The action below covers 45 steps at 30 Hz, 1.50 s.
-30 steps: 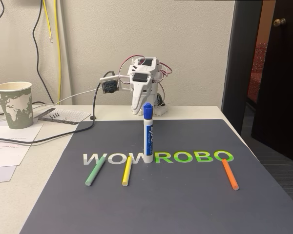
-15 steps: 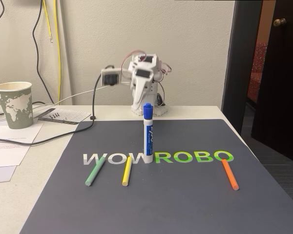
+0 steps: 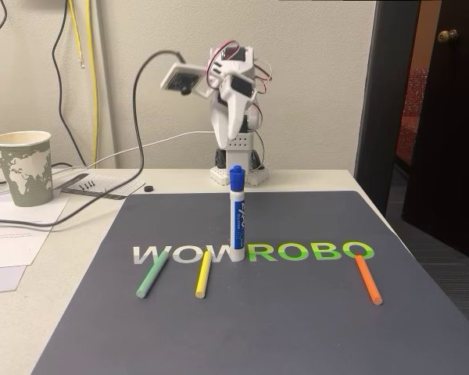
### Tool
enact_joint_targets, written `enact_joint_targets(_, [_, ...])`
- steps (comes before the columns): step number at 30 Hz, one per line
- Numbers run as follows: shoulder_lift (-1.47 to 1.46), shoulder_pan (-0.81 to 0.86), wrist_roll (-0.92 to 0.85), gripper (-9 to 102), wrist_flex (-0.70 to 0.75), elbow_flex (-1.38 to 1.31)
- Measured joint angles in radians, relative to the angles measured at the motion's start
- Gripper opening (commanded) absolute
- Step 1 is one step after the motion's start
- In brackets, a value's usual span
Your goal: Pick up the blue marker.
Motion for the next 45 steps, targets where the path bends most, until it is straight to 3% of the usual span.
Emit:
enact_joint_targets(6, [-0.106, -0.006, -0.167, 16, 0.067, -0.141])
enact_joint_targets(21, [-0.238, -0.034, -0.732, 20, 0.005, -0.155])
enact_joint_targets(35, [-0.357, -0.015, -0.83, 29, -0.107, -0.155])
enact_joint_targets(45, [-0.448, -0.046, -0.808, 29, -0.354, -0.052])
